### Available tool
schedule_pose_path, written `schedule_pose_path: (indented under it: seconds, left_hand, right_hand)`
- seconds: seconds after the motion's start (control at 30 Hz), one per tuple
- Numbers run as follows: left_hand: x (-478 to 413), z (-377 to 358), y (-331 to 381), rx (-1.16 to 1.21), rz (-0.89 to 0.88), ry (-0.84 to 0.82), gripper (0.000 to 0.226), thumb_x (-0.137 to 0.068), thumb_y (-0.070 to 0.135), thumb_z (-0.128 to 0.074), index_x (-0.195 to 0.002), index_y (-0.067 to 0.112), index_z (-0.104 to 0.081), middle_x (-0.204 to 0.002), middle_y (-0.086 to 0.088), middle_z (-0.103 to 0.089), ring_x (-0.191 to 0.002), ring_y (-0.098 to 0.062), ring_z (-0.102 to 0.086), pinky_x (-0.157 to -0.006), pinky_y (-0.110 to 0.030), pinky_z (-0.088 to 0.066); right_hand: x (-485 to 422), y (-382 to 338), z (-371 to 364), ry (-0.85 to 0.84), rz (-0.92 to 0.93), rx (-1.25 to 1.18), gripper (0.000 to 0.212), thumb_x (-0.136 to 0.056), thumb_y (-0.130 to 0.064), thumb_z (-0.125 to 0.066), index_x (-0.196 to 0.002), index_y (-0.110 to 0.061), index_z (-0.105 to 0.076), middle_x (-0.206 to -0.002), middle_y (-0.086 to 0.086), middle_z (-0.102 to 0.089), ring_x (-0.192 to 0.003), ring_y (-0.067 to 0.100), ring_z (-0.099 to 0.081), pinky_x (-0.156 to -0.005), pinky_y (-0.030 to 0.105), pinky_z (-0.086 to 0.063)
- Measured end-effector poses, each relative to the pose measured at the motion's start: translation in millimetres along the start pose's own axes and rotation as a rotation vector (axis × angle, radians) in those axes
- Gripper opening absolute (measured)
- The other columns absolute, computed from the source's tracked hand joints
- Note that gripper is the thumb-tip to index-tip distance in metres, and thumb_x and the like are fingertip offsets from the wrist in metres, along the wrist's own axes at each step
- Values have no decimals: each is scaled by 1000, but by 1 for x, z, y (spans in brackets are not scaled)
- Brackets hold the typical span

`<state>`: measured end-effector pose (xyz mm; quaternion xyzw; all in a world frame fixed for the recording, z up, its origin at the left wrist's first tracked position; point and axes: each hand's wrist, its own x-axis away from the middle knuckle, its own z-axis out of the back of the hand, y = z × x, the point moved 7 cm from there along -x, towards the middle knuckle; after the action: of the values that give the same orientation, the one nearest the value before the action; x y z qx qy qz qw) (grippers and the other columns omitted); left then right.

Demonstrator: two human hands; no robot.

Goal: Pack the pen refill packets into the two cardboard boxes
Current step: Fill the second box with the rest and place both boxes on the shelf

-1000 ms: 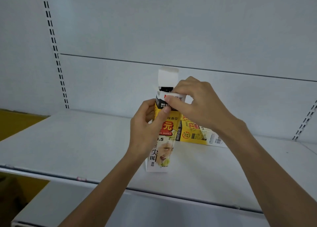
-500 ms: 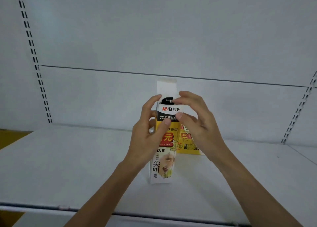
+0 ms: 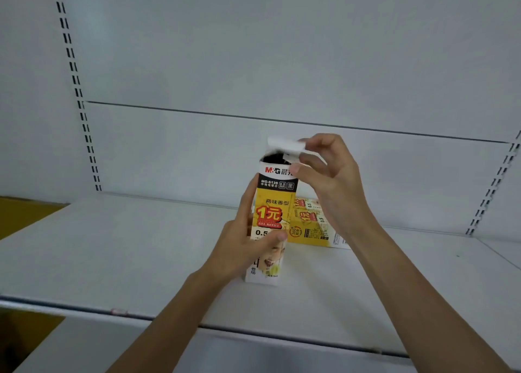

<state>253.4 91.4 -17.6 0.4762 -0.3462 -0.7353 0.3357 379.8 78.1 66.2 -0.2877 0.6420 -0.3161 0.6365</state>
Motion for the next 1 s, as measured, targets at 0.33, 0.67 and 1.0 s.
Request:
schedule_pose_path:
  seconds: [0.33,0.67,1.0]
  left_hand:
    - [3,0,-7,35,18,38,78,-77,24,-69,-129,50,-17,-96,25,-62,-87,5,-63,-66,-8,-49]
    - [2,7,2,5,-1,91,89,-67,35,-72,-122,61,-7,-95,22,-60,-85,2,-64,-73,-18,-53]
    - [1,11,8,-88,-22,90,100,-66,28,-78,-118,64,-1,-93,26,-54,-82,-3,-64,-76,-31,-54]
  right_hand:
    - [-3,-15,-7,-49,59,203,20,-87,-17,-61,-89,-32,-73,-100,-7,-69,-102,17,-64,-91,48,-51]
    - [5,-15,-18,-125,94,324,13,-90,-17,-57,-94,-22,-69,-104,-8,-64,-101,0,-58,-71,11,-48]
    - [4,-2,-19,-44,-73,74,17,-90,-17,-56,-89,-22,-72,-98,-4,-71,-92,8,-66,-82,29,-54]
